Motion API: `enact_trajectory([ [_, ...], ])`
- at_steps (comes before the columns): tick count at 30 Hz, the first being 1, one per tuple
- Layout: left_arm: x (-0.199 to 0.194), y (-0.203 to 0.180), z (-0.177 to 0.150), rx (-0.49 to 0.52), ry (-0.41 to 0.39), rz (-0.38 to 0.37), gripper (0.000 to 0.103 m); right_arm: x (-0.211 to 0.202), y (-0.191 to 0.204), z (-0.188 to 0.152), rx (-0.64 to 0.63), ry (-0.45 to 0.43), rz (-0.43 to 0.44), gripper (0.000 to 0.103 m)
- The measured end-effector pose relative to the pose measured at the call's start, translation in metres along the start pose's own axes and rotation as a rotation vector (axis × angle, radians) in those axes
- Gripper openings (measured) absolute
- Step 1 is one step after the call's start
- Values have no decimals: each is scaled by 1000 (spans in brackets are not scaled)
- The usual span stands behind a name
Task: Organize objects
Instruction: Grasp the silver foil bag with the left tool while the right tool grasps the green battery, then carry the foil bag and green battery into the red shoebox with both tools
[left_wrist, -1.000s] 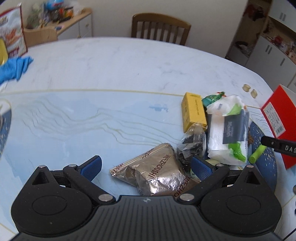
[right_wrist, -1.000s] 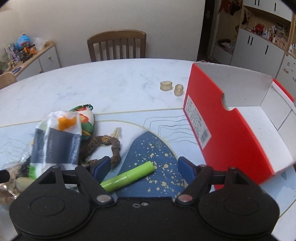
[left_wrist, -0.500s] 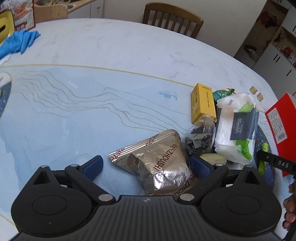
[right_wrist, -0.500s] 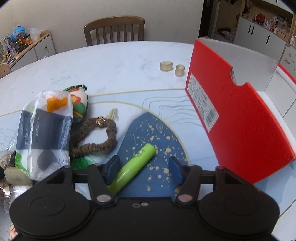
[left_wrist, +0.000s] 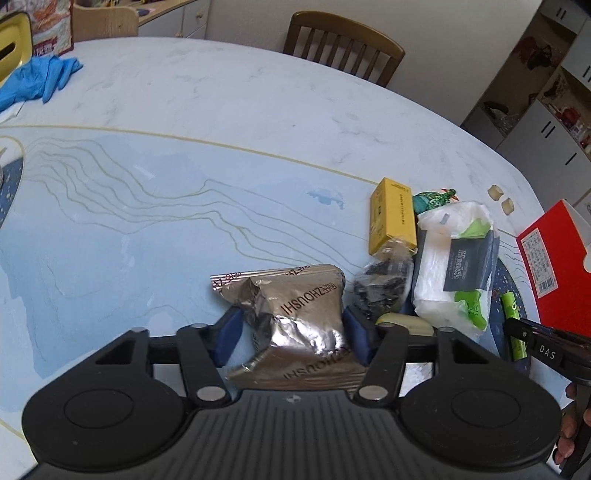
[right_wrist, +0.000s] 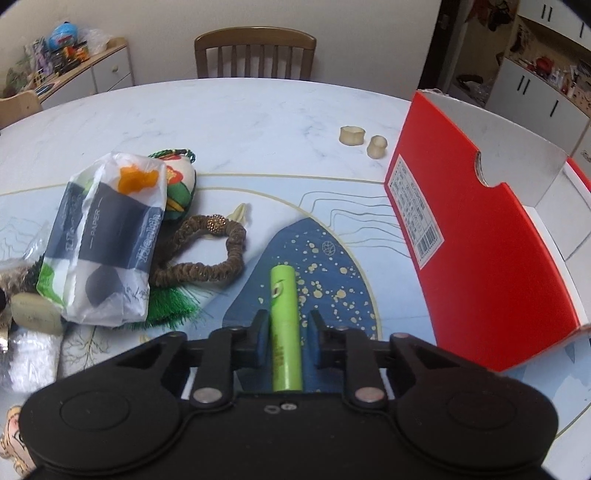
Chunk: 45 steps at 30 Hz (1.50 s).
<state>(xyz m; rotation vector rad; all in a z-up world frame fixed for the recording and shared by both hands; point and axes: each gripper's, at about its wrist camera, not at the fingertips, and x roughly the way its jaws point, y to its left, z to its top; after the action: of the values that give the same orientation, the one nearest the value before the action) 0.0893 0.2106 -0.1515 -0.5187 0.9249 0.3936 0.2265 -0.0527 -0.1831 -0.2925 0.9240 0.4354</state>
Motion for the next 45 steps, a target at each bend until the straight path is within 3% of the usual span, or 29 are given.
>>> enact_trajectory([
  [1, -1, 0, 0, 2, -2, -5, 48, -1, -1, 0, 0, 0, 2, 15],
  [13, -32, 4, -3, -36, -7, -15, 47, -29, -33, -1, 48, 4, 117, 15],
  [21, -76, -21, 1, -12, -39, -45, 47, -75, -58, 8, 29, -51, 227, 15],
  [31, -105, -111, 19, 97, -98, -112, 47, -113, -120, 33, 18, -101, 278, 15],
  [45, -66, -293, 40, 316, -77, -206, 48, -107, -246, 55, 80, -134, 202, 15],
])
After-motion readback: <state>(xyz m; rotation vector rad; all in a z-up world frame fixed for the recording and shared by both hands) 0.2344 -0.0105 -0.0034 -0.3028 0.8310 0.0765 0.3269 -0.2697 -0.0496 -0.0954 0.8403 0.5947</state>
